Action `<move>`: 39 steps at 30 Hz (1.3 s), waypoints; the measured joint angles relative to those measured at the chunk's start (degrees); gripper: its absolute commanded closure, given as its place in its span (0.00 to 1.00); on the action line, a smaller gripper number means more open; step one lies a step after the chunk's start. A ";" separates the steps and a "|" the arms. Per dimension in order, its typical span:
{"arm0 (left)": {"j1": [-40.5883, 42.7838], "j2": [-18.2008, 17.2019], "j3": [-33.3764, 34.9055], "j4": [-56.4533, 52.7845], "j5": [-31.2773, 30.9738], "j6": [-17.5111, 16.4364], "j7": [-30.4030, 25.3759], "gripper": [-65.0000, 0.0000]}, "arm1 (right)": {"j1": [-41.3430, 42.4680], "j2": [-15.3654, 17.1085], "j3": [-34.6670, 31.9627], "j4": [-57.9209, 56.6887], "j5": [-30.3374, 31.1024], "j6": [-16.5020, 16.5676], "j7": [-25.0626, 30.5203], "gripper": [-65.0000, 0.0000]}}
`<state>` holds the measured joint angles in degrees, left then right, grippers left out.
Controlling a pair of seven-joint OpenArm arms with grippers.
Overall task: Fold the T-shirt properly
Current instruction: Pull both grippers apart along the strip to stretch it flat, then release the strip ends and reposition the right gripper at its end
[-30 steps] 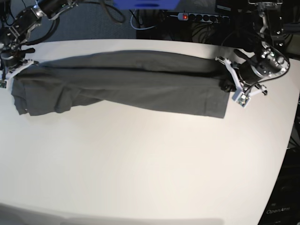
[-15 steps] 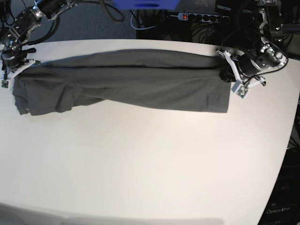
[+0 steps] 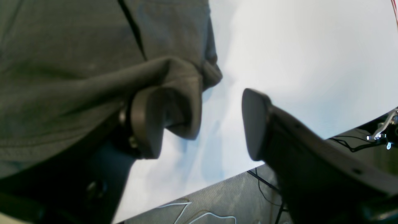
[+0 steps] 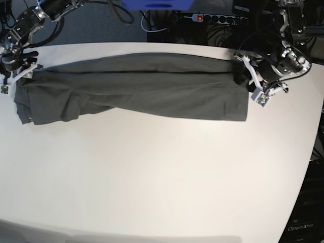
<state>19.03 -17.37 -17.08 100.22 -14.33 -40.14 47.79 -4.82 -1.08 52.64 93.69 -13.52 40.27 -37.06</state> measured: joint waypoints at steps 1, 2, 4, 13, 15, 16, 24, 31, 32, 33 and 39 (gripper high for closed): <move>0.00 0.00 0.00 0.04 0.00 0.02 0.02 0.50 | 0.00 0.15 0.00 0.00 0.00 0.02 -0.04 0.31; 0.02 0.02 0.00 0.20 0.00 0.02 0.04 0.48 | 0.02 0.37 0.00 0.00 0.00 0.02 -0.28 0.27; 0.02 0.00 -0.02 0.39 0.00 0.02 0.00 0.46 | 0.09 0.59 1.07 0.04 0.11 0.11 -0.17 0.21; -0.07 0.07 -0.02 0.39 0.00 0.04 -0.02 0.46 | 1.42 3.02 6.27 0.13 0.02 0.02 -0.20 0.16; -0.02 0.09 -0.02 0.39 0.00 0.02 0.00 0.46 | 1.42 3.41 6.27 0.15 0.04 0.22 -0.46 0.16; -0.02 0.07 -0.02 0.39 0.00 0.02 0.00 0.46 | 1.42 3.67 6.27 0.17 0.02 0.22 -0.46 0.16; -0.02 0.04 -0.17 0.31 0.00 0.04 0.00 0.46 | 2.71 4.11 10.40 1.29 0.00 0.20 -0.61 0.16; -0.04 0.04 -0.31 0.26 0.00 0.04 -0.02 0.46 | 0.11 3.82 9.77 1.11 0.15 0.17 -0.33 0.16; -0.02 0.04 -0.31 0.26 0.00 0.04 -0.02 0.46 | -0.50 3.78 9.22 1.11 -0.09 0.13 -0.48 0.16; 0.00 0.07 -0.31 0.26 0.00 0.04 0.00 0.46 | -1.16 3.78 8.94 1.07 -0.24 0.02 -0.46 0.16; -0.15 0.04 -0.28 0.26 0.00 0.04 -0.02 0.46 | -3.06 2.47 8.24 1.07 0.13 0.22 -0.22 0.16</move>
<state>18.87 -17.32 -17.37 100.49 -14.33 -40.10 47.77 -7.88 1.39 60.88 94.76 -13.39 40.49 -37.28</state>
